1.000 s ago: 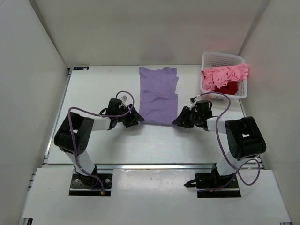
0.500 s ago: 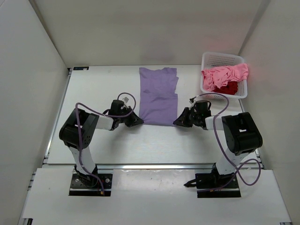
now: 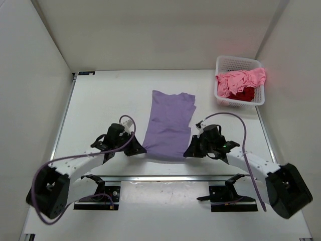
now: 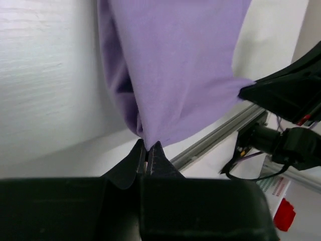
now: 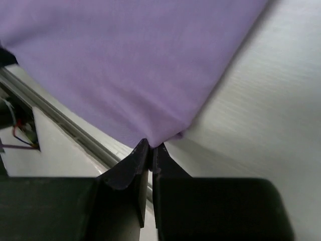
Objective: Fold and stack the t-shirts
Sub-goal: Grab one side of the 2/3 rectangular tshirt with both arms, then fold the long partially folded tshirt into a neat square
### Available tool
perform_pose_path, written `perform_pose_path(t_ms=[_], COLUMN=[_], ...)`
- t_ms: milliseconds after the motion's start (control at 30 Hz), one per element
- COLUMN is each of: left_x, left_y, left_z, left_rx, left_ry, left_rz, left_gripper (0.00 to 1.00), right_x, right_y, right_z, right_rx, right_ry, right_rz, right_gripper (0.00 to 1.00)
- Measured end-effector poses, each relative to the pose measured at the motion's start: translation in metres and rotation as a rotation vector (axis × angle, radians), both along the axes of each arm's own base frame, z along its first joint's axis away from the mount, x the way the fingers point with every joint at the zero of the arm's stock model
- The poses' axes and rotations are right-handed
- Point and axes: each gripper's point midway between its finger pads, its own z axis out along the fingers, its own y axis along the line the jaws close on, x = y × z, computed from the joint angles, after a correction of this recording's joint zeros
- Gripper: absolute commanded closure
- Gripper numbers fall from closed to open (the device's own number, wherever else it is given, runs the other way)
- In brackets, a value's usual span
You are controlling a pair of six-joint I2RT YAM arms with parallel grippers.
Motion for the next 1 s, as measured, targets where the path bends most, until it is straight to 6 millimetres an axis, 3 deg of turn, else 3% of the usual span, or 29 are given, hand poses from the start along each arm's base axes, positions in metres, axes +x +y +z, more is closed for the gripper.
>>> perform_pose_path(t_ms=[67,167,267,400,467,600,767,833,867,933,967,1000], left_x=[-0.005,0.021,0.078,0.165,0.201,0.263,0.307,0.319,0.323,0.328,0.330,0.332], left_y=[0.007,0.007,-0.011,-0.038,-0.047,-0.056,-0.059,-0.057,-0.055,-0.051,-0.048,-0.046], left_z=[0.012,0.045,0.096,0.131,0.130,0.112,0.074,0.059,0.051,0.036,0.032,0.029], left_rx=[-0.011,-0.024,-0.052,-0.039,-0.023,0.030,0.082,0.094,0.101,0.113,0.117,0.117], left_ry=[-0.001,-0.052,-0.155,-0.252,-0.264,-0.261,-0.221,-0.206,-0.195,-0.175,-0.169,-0.164], left_rz=[0.017,0.053,0.065,0.094,0.111,0.156,0.189,0.202,0.209,0.217,0.221,0.227], left_gripper=[1.00,1.00,1.00,1.00,1.00,1.00,1.00,0.95,0.91,0.66,0.58,0.44], right_x=[0.011,0.048,0.112,0.195,0.234,0.281,0.327,0.342,0.347,0.357,0.359,0.362], right_y=[-0.009,-0.014,-0.017,-0.029,-0.034,-0.045,-0.051,-0.051,-0.050,-0.049,-0.048,-0.048], right_z=[0.020,0.060,0.109,0.136,0.136,0.111,0.075,0.065,0.061,0.054,0.052,0.050], right_rx=[0.013,0.026,0.040,0.000,-0.017,-0.044,-0.070,-0.076,-0.078,-0.083,-0.085,-0.088], right_ry=[-0.032,-0.112,-0.222,-0.292,-0.305,-0.265,-0.207,-0.200,-0.195,-0.187,-0.182,-0.180], right_rz=[-0.043,-0.085,-0.133,-0.195,-0.216,-0.242,-0.248,-0.251,-0.250,-0.250,-0.247,-0.246], right_gripper=[1.00,1.00,1.00,1.00,1.00,1.00,1.00,0.99,1.00,0.98,0.92,0.84])
